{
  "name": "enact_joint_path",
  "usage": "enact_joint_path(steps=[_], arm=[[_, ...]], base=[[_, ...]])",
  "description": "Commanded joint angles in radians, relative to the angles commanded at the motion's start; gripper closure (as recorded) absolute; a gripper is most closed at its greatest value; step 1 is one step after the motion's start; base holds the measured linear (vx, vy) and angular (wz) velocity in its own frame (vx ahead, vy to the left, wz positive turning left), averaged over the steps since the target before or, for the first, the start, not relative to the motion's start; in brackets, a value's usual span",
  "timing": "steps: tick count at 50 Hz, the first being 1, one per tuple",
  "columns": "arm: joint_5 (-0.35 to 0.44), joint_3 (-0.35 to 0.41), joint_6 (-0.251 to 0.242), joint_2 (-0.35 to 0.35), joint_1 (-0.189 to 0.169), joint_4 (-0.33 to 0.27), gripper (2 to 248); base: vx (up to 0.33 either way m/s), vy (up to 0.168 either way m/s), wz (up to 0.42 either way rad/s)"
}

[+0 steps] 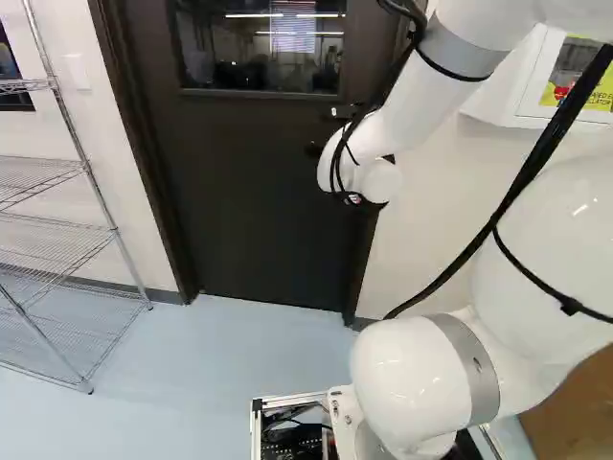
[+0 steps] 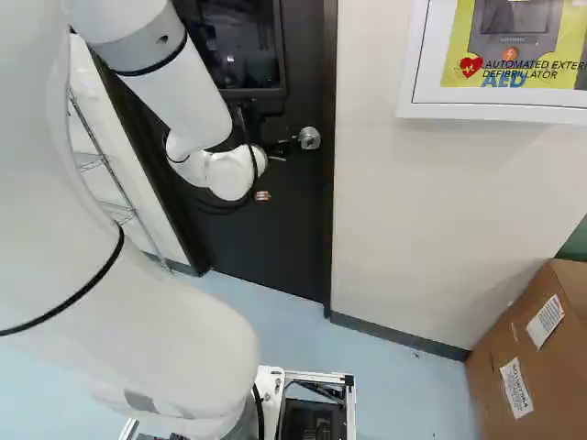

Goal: Open the door and move inside

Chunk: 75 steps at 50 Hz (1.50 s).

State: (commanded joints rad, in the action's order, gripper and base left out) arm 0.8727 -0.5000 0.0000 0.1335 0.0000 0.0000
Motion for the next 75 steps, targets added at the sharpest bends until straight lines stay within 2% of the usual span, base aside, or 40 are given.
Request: enact_joint_path(steps=[27, 53, 75], arm=[[-0.005, -0.086, 0.0, -0.027, 0.0, 0.0, 3], [-0.173, -0.162, 0.0, -0.051, 0.019, 0.0, 3], [-0.189, -0.163, 0.0, -0.061, 0.021, 0.0, 3]], base=[[0.0, 0.0, 0.0], [0.0, 0.0, 0.0], [0.0, 0.0, 0.0]])
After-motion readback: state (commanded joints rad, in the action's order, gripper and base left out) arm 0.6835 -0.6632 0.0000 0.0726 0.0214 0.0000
